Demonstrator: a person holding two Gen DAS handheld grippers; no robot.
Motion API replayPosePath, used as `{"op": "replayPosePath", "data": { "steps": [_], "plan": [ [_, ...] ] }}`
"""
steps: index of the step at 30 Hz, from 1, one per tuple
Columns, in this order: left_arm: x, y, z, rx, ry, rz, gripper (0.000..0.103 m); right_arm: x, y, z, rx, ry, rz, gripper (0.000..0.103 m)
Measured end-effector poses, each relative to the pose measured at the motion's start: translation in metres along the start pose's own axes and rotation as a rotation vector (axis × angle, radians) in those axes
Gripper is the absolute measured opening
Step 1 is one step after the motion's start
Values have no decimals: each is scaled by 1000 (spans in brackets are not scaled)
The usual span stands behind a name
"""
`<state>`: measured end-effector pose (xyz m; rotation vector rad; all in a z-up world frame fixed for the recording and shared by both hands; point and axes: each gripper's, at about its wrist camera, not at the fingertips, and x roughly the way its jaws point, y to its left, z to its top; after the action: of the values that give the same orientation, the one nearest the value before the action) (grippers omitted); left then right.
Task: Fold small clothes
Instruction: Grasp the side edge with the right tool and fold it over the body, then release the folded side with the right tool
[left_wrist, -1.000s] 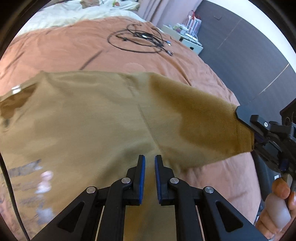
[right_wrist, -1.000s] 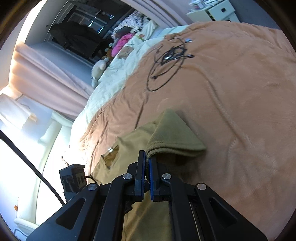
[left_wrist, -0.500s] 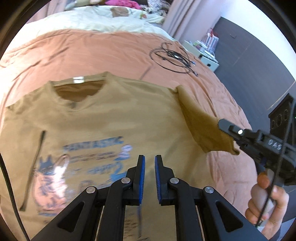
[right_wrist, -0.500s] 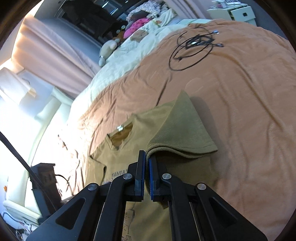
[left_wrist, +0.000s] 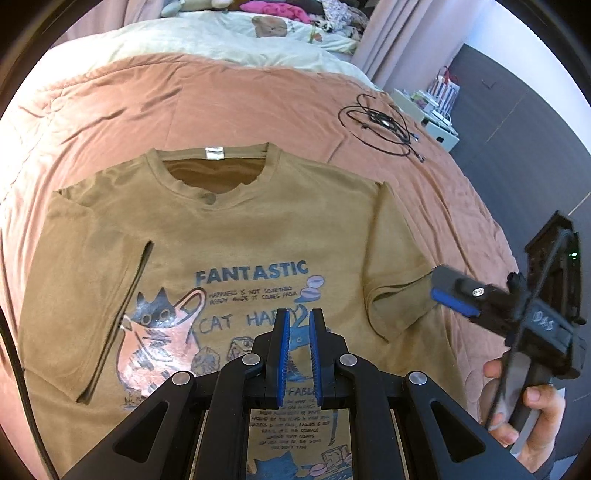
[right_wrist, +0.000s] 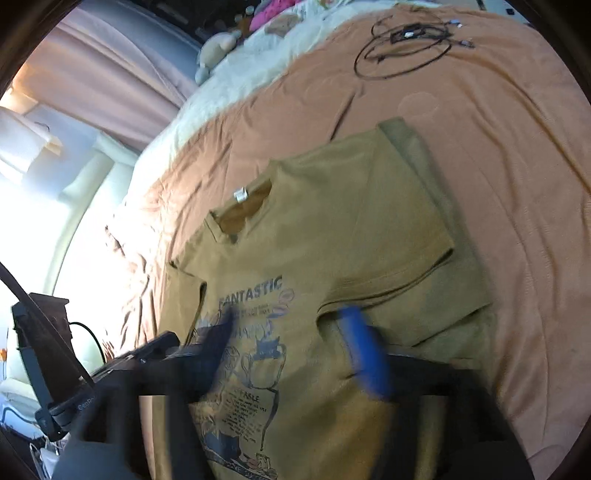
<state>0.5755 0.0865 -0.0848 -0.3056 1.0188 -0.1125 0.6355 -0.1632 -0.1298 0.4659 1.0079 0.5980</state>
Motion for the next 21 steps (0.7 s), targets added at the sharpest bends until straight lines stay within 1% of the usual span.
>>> {"op": "replayPosePath", "data": {
  "steps": [4, 7, 10, 11, 12, 13, 14, 15, 17, 20, 21],
  "plan": [
    [13, -16, 3, 33, 13, -3, 12, -15, -12, 7, 6, -23, 14, 78],
    [31, -36, 5, 75, 36, -7, 13, -27, -29, 16, 14, -45, -43, 78],
    [50, -54, 6, 107, 63, -12, 14, -32, -49, 21, 44, -58, -78, 78],
    [57, -58, 7, 114, 73, -12, 18, -33, -53, 22, 49, -63, -83, 77],
    [63, -62, 7, 119, 82, -10, 23, -33, -58, 23, 55, -65, -89, 75],
    [72, -66, 8, 122, 89, -2, 34, -32, -66, 26, 67, -58, -99, 67],
    [77, -68, 8, 123, 88, 5, 40, -30, -69, 27, 77, -48, -103, 59],
    [82, -71, 8, 126, 86, 10, 40, -29, -69, 23, 80, -42, -104, 56],
    [95, -76, 9, 132, 98, 15, 40, -24, -77, 24, 98, -21, -115, 44],
    [110, -80, 9, 135, 106, 14, 40, -20, -80, 25, 118, 2, -126, 37],
    [113, -80, 9, 136, 109, 13, 39, -23, -80, 26, 121, 4, -128, 36]
  ]
}}
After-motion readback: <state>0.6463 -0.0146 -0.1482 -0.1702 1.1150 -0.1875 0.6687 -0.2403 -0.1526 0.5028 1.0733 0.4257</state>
